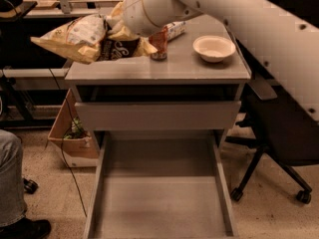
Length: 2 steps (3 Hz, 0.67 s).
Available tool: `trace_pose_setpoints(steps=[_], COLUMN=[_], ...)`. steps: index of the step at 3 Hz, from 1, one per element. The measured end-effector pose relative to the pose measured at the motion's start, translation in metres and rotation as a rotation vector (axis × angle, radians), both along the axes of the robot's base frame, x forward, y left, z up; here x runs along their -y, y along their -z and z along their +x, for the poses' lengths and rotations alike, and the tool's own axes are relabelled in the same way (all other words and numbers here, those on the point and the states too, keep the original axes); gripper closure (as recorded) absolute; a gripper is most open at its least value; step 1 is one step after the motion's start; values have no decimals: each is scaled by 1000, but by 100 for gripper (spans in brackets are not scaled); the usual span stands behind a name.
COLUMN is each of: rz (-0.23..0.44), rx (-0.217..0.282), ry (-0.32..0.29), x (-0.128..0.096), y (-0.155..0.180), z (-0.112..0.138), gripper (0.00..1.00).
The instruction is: Pick brown chip bag from middle drawer and place on counter
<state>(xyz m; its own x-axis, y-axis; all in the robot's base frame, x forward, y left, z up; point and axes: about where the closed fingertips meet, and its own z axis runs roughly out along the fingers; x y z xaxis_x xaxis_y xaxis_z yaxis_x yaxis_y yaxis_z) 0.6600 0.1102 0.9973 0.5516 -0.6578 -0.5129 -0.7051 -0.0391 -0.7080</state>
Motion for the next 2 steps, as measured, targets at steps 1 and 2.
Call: trace_pose_setpoints(steps=[1,2], rz=[30,43], rx=[29,43], ry=[-27,-42], x=[-42,-64], y=[10,19], z=[38,67], gripper=[100,100])
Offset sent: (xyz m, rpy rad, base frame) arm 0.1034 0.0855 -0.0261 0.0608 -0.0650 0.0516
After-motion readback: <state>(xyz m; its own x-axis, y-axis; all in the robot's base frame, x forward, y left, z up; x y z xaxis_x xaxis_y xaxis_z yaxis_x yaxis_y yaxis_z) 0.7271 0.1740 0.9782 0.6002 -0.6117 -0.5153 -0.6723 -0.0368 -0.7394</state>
